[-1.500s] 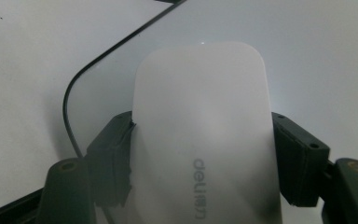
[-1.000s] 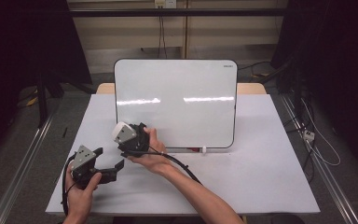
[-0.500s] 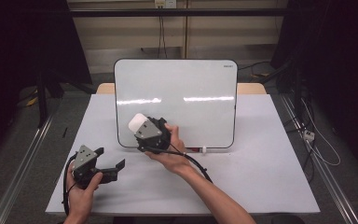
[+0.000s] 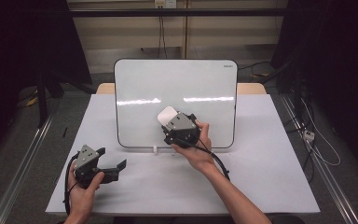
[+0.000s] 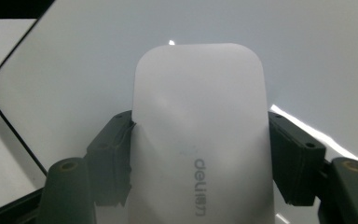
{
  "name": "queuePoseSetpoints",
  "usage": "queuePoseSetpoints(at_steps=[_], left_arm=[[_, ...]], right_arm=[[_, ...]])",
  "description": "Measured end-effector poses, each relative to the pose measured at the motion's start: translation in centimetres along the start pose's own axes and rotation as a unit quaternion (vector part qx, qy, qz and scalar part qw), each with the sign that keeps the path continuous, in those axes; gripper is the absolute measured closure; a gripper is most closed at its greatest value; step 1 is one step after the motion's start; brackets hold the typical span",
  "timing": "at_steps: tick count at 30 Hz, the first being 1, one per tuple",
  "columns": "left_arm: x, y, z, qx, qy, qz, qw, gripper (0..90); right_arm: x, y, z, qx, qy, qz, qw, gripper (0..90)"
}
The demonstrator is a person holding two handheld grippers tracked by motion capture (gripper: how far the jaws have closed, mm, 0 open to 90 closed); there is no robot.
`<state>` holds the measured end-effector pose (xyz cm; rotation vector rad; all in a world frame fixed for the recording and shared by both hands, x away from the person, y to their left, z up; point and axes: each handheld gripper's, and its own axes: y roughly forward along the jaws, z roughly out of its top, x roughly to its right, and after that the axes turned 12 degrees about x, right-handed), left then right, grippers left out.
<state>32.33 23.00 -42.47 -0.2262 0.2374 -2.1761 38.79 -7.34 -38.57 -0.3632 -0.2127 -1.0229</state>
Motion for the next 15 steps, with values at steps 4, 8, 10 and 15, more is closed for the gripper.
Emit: queuePoseSetpoints(at_steps=[4, 8, 10, 15], left_arm=[[0.0, 0.0, 0.0, -0.001, 0.000, 0.000, 1.0000, 6.3], [0.0, -0.1, 0.0, 0.000, -0.001, 0.002, 1.0000, 6.3], [0.1, -0.1, -0.1, -0.001, 0.000, 0.003, 1.0000, 6.3], [0.0, -0.1, -0.2, -0.004, 0.001, 0.001, 1.0000, 6.3]], right_arm=[[0.6, -0.7, -0.4, -0.002, 0.002, -0.008, 1.0000, 31.1], [1.2, -1.4, -0.9, -0.006, 0.004, -0.015, 0.9999, 31.1], [1.6, -1.7, -1.2, -0.009, 0.007, -0.018, 0.9998, 31.2], [3.1, -3.0, -1.9, -0.019, 0.011, -0.037, 0.9991, 31.2]])
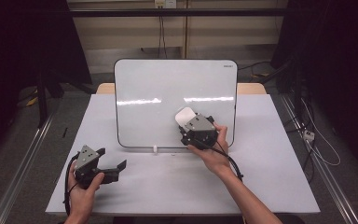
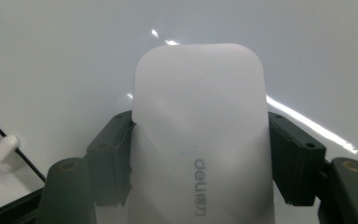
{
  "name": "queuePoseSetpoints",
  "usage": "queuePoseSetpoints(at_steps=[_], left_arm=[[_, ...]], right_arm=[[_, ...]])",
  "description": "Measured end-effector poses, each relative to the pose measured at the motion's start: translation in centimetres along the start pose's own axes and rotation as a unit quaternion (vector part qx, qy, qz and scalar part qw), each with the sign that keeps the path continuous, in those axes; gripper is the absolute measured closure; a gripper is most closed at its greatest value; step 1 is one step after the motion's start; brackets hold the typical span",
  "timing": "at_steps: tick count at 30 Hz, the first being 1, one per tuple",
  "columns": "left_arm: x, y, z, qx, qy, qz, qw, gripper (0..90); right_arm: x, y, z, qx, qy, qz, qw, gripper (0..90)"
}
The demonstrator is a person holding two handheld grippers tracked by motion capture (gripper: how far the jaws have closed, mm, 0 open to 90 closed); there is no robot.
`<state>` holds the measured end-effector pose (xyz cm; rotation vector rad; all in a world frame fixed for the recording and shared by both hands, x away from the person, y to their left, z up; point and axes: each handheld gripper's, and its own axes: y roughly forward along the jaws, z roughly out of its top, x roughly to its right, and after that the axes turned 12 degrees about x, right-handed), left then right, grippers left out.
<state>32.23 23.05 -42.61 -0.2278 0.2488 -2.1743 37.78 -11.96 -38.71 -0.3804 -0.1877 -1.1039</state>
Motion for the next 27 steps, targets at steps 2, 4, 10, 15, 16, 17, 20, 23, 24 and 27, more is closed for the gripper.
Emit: queuePoseSetpoints(at_steps=[2, 4, 10, 15, 16, 17, 20, 23, 24, 27], left_arm=[[-0.1, -0.1, -0.1, 0.000, -0.002, 0.001, 1.0000, 6.3], [-0.3, -0.3, 0.0, -0.003, 0.002, 0.002, 1.0000, 6.3], [-0.1, -0.3, -0.1, 0.000, -0.003, 0.003, 1.0000, 6.3], [-0.2, -0.3, 0.0, -0.003, 0.002, 0.004, 1.0000, 6.3], [-0.1, -0.3, -0.1, 0.000, -0.004, 0.005, 1.0000, 6.3], [-0.1, -0.2, -0.1, -0.001, -0.004, 0.005, 1.0000, 6.3], [-0.1, -0.2, 0.0, -0.005, 0.003, 0.003, 1.0000, 6.3], [0.1, -0.1, 0.1, 0.001, 0.000, 0.002, 1.0000, 6.3], [0.1, -0.1, 0.1, 0.000, 0.000, 0.002, 1.0000, 6.3], [0.0, 0.0, 0.1, -0.001, 0.002, 0.005, 1.0000, 6.3]], right_arm=[[0.6, -0.4, -0.2, 0.001, 0.005, -0.008, 1.0000, 31.1], [1.3, -0.8, -0.4, 0.000, 0.013, -0.016, 0.9998, 31.1], [2.3, -1.8, -1.3, -0.009, 0.028, -0.029, 0.9992, 31.1], [2.9, -2.3, -2.3, -0.018, 0.030, -0.037, 0.9987, 31.1], [3.1, -2.3, -2.5, -0.020, 0.031, -0.038, 0.9986, 31.1], [3.3, -2.4, -2.7, -0.021, 0.033, -0.039, 0.9984, 31.1], [3.8, -2.2, -3.1, -0.026, 0.025, -0.052, 0.9980, 31.1], [4.0, -2.0, -3.5, -0.024, 0.018, -0.059, 0.9978, 31.0], [3.9, -2.0, -3.5, -0.026, 0.017, -0.061, 0.9977, 31.0], [3.9, -2.0, -3.6, -0.024, 0.016, -0.060, 0.9977, 30.9]])
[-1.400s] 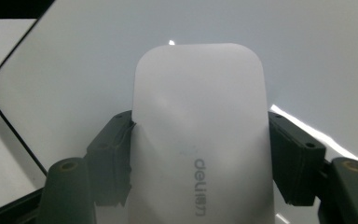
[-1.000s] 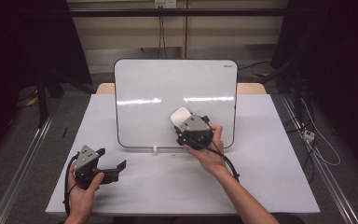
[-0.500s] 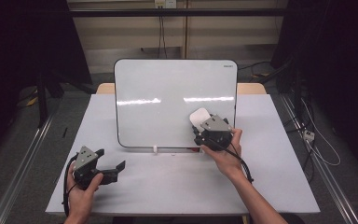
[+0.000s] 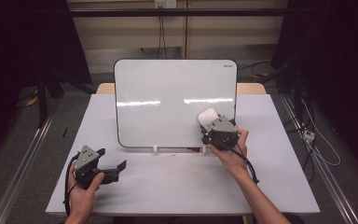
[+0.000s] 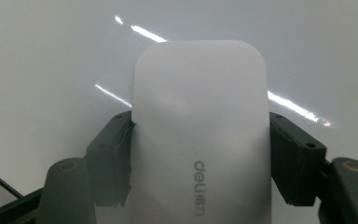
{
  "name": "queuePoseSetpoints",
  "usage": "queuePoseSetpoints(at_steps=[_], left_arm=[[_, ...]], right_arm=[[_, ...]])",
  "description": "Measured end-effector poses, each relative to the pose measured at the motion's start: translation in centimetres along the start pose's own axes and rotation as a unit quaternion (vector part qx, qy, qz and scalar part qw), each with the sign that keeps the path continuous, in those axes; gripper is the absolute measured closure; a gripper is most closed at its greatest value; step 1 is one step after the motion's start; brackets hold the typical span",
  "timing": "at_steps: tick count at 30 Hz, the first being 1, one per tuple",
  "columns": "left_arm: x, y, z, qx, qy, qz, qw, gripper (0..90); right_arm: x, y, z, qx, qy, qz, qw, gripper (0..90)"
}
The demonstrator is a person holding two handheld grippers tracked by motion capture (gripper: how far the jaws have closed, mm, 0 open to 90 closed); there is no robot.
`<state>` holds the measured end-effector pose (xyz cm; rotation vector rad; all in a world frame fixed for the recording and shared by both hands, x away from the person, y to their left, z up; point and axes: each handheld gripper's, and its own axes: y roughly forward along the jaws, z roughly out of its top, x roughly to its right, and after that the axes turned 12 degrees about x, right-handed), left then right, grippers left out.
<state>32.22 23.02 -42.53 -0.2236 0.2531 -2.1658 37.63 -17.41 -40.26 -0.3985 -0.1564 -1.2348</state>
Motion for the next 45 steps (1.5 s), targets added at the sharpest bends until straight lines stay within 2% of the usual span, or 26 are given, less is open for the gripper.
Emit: queuePoseSetpoints(at_steps=[5, 11, 20, 27, 37, 45], left_arm=[[0.1, 0.1, 0.0, -0.003, -0.002, -0.002, 1.0000, 6.3], [0.2, 0.2, -0.1, -0.004, -0.002, 0.001, 1.0000, 6.3], [0.2, 0.2, -0.1, -0.006, 0.000, -0.001, 1.0000, 6.3], [0.2, 0.1, -0.1, -0.004, -0.001, -0.002, 1.0000, 6.3], [0.2, 0.2, 0.0, -0.003, 0.003, -0.006, 1.0000, 6.3], [0.0, 0.1, 0.1, 0.002, -0.003, -0.003, 1.0000, 6.3]], right_arm=[[0.2, 0.0, 0.0, -0.001, 0.005, 0.008, 1.0000, 30.4], [0.6, 0.0, -0.1, -0.003, 0.027, 0.021, 0.9994, 29.1], [1.5, -0.7, 0.1, 0.011, 0.057, 0.031, 0.9979, 17.5], [1.7, -1.0, 0.1, 0.015, 0.080, 0.046, 0.9956, 6.7], [1.9, -1.6, -0.1, 0.008, 0.103, 0.059, 0.9930, 5.0], [2.2, -2.6, -0.4, 0.003, 0.112, 0.072, 0.9911, 3.9]])
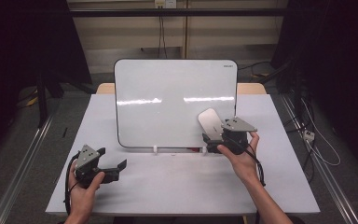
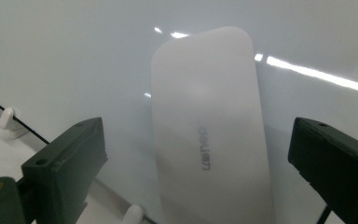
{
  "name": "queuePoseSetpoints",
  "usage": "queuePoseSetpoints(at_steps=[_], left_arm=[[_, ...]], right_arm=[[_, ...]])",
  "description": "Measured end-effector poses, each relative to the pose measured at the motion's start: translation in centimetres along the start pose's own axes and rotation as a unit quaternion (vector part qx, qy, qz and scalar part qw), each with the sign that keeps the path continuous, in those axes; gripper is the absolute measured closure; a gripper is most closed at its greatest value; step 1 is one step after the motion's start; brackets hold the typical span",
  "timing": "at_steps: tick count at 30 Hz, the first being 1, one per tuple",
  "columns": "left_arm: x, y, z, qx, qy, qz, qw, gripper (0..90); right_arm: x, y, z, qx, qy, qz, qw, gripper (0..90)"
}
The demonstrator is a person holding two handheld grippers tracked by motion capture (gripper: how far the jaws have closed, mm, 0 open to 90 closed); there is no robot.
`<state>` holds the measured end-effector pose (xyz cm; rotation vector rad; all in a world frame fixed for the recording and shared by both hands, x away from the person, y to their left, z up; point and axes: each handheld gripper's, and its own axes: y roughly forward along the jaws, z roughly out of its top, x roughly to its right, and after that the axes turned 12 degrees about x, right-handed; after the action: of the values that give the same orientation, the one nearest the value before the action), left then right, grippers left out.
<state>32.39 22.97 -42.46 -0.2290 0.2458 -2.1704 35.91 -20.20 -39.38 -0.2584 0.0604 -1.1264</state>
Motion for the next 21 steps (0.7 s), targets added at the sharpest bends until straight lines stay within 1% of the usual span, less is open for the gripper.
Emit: queuePoseSetpoints(at_steps=[1, 2, 3, 7, 11, 12, 14, 16, 18, 20, 21], left_arm=[[0.0, 0.0, 0.0, 0.000, 0.000, 0.000, 1.0000, 6.3], [0.0, 0.0, 0.0, 0.000, 0.000, 0.000, 1.0000, 6.3], [0.0, 0.0, 0.0, -0.003, 0.004, -0.002, 1.0000, 6.3], [0.1, 0.1, 0.0, -0.001, 0.001, -0.002, 1.0000, 6.3], [0.0, 0.2, 0.0, -0.004, 0.002, 0.003, 1.0000, 6.3], [0.0, 0.2, 0.0, -0.004, -0.001, 0.004, 1.0000, 6.3], [0.0, 0.2, 0.0, -0.004, -0.001, 0.005, 1.0000, 6.4], [0.0, 0.2, 0.0, -0.003, -0.001, 0.005, 1.0000, 6.3], [-0.1, 0.2, 0.0, -0.003, -0.001, 0.006, 1.0000, 6.3], [-0.1, 0.2, 0.0, -0.003, -0.001, 0.006, 1.0000, 6.3], [-0.1, 0.2, 0.0, -0.004, -0.001, 0.005, 1.0000, 6.3]], right_arm=[[0.1, -0.1, -0.1, -0.002, 0.002, -0.002, 1.0000, 4.3], [0.1, -0.3, -0.1, 0.000, 0.005, 0.001, 1.0000, 4.3], [0.2, -0.5, -0.2, 0.000, 0.003, 0.001, 1.0000, 3.7], [0.5, -1.1, -0.5, -0.007, 0.007, -0.007, 0.9999, 4.2], [0.9, -1.7, -1.0, -0.013, 0.012, -0.013, 0.9998, 5.1], [1.0, -1.9, -1.1, -0.013, 0.015, -0.012, 0.9997, 4.8], [1.1, -2.2, -1.3, -0.012, 0.020, -0.016, 0.9996, 5.5], [1.3, -2.5, -1.6, -0.012, 0.025, -0.012, 0.9995, 5.3], [1.5, -2.9, -1.9, -0.014, 0.029, -0.015, 0.9994, 5.7], [1.7, -3.4, -2.2, -0.014, 0.039, -0.017, 0.9990, 6.0], [1.8, -3.6, -2.4, -0.014, 0.040, -0.021, 0.9989, 6.2]])
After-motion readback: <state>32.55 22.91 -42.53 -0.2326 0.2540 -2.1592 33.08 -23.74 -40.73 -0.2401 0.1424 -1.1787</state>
